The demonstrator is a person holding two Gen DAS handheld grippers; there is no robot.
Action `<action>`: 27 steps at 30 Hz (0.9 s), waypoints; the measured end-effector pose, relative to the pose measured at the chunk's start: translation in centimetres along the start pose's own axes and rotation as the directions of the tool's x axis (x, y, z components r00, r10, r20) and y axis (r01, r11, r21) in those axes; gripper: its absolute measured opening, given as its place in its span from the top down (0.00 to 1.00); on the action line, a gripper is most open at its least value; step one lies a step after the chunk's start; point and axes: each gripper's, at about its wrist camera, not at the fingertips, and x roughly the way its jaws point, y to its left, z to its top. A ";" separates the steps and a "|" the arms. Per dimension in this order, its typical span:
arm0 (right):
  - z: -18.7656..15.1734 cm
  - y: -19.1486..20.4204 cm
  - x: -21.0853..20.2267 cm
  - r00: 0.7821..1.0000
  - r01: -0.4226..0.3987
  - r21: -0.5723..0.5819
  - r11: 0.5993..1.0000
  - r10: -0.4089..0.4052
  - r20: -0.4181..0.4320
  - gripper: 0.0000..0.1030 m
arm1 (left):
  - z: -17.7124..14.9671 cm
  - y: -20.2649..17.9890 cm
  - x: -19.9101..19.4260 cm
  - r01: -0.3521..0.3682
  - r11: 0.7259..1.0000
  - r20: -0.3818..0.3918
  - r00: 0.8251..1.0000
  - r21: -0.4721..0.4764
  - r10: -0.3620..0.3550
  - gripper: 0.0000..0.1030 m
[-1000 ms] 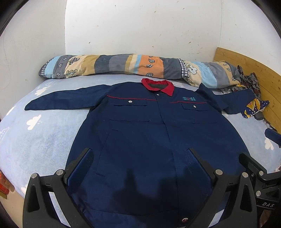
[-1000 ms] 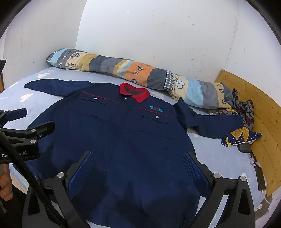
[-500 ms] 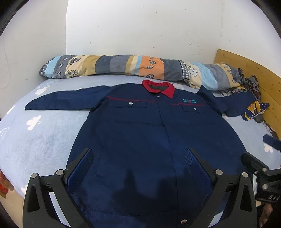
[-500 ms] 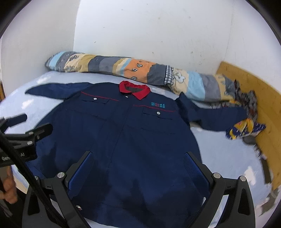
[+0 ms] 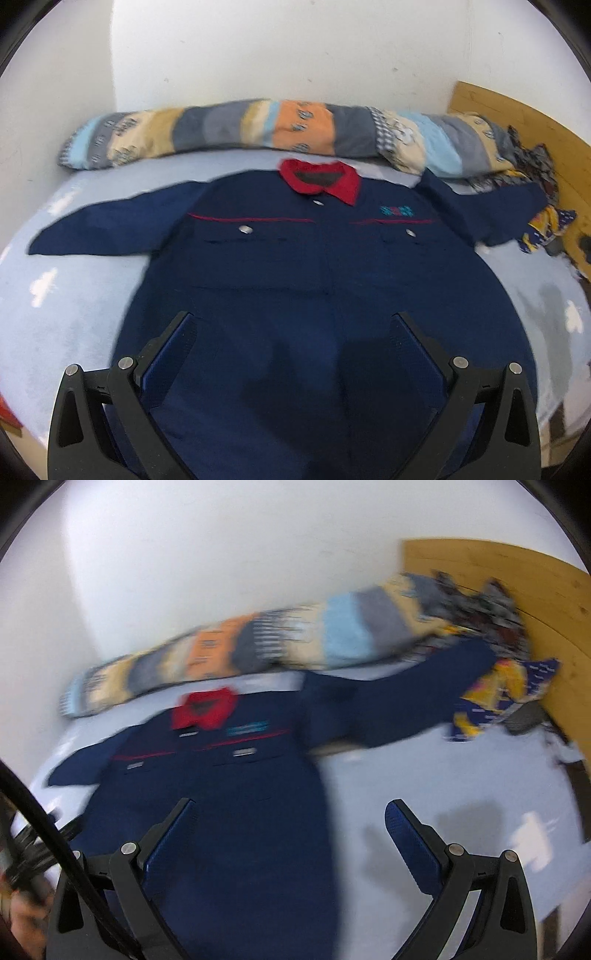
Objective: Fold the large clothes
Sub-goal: 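Move the right tool toward the jacket sleeve near the clothes pile, then grasp the navy sleeve cuff with the right tool and lift it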
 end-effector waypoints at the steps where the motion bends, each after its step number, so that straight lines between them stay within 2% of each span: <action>1: 0.9 -1.8 0.6 1.000 -0.006 0.031 1.000 0.006 -0.015 0.05 | -0.1 -0.1 0.0 0.001 1.000 0.000 1.000 0.009 -0.001 0.00; 3: 3.8 -7.6 1.9 0.999 -0.040 0.159 0.986 0.040 0.000 0.17 | -0.3 -0.5 0.2 -0.007 0.999 0.005 1.000 0.036 0.007 0.00; 4: 4.7 -9.3 2.3 0.999 -0.047 0.189 0.981 0.046 0.011 0.22 | -0.3 -0.6 0.3 -0.007 0.999 0.004 1.000 0.045 0.006 0.00; 8: 9.7 -17.7 4.5 0.996 -0.036 0.333 0.942 0.007 0.087 0.43 | -0.3 -0.8 1.3 0.010 0.999 -0.018 1.000 0.048 -0.010 0.00; 9: 10.7 -19.6 5.3 0.995 -0.027 0.375 0.927 -0.010 0.096 0.47 | -0.4 -0.9 1.7 0.012 0.999 -0.031 0.999 0.048 -0.011 0.00; 11: 12.1 -23.1 7.0 0.992 -0.059 0.457 0.888 0.001 0.127 0.65 | -0.3 -1.0 2.7 0.030 0.999 -0.056 0.998 0.041 -0.028 0.00; 12: 12.7 -24.6 8.0 0.992 -0.057 0.485 0.873 -0.005 0.125 0.68 | -0.4 -1.0 2.9 0.035 0.999 -0.066 0.997 0.039 -0.033 0.00; 14: 13.5 -26.8 9.9 0.992 -0.048 0.532 0.845 -0.022 0.124 0.71 | -0.5 -1.3 3.7 0.042 0.998 -0.082 0.996 0.042 -0.039 0.00; 16: 14.0 -28.2 11.3 0.992 -0.031 0.548 0.836 -0.042 0.121 0.71 | -0.7 -1.5 4.2 0.035 0.998 -0.090 0.995 0.055 -0.030 0.00; 18: 14.5 -29.9 12.5 0.989 0.022 0.565 0.825 -0.101 0.109 0.71 | -0.7 -1.6 5.1 0.032 0.998 -0.105 0.994 0.062 -0.025 0.00; 20: 14.6 -31.4 13.7 0.988 0.025 0.580 0.814 -0.108 0.108 0.71 | -0.8 -1.5 5.9 0.028 0.998 -0.122 0.992 0.058 -0.021 0.00; 22: 14.9 -32.4 14.5 0.987 0.047 0.575 0.816 -0.126 0.098 0.70 | -0.9 -1.3 6.4 0.039 0.998 -0.136 0.990 0.049 -0.032 0.00; 24: 15.2 -33.2 15.2 0.987 0.018 0.562 0.827 -0.105 0.123 0.70 | -0.9 -1.3 6.7 0.042 0.998 -0.142 0.989 0.041 -0.036 0.00; 27: 16.2 -33.3 16.2 0.988 0.038 0.539 0.842 -0.113 0.107 0.70 | -0.9 -1.6 7.2 0.040 0.998 -0.148 0.989 0.047 -0.033 0.00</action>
